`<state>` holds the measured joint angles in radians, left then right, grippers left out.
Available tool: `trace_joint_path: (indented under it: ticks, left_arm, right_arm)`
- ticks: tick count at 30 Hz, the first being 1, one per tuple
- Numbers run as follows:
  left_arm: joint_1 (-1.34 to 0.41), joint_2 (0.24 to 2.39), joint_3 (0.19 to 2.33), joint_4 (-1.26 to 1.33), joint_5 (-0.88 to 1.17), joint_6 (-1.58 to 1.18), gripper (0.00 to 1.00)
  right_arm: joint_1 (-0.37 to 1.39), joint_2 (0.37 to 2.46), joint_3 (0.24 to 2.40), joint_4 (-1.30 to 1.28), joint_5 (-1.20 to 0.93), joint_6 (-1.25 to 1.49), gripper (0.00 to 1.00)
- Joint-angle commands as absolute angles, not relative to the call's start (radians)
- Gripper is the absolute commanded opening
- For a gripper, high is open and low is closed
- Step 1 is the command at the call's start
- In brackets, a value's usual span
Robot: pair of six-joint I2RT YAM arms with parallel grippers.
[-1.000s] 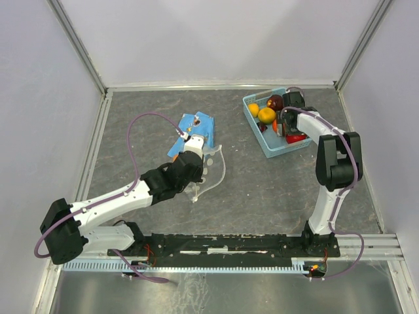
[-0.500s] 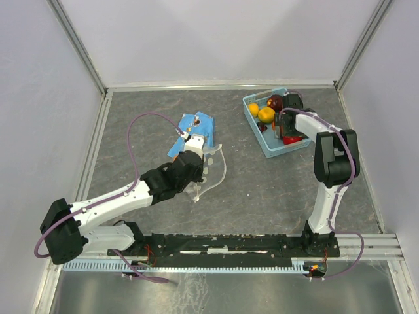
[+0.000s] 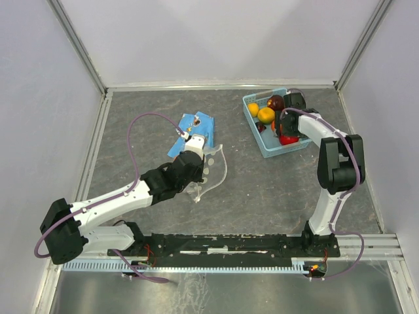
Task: Place the food in the zip-top bag and seal the zipper
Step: Pick up the fake fruit from the bin, then place the fake fruit in the zipper food storage bag.
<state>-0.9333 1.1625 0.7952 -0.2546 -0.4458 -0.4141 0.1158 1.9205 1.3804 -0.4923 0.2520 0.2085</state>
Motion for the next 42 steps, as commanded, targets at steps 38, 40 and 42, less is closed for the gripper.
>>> trace_joint_path:
  ticks: [38, 40, 42]
  left_arm:
    - [-0.932, 1.215, 0.922, -0.238, -0.319, -0.436, 0.03]
    - [-0.933, 1.228, 0.934, -0.239, -0.305, -0.443, 0.03]
    - [-0.932, 1.24, 0.946, -0.241, -0.288, -0.451, 0.03]
  right_arm:
    - [0.44, 1.06, 0.843, -0.095, -0.265, 0.541, 0.58]
    - [0.458, 1.053, 0.814, -0.042, -0.319, 0.566, 0.58]
    - [0.479, 1.048, 0.787, 0.01, -0.356, 0.594, 0.58]
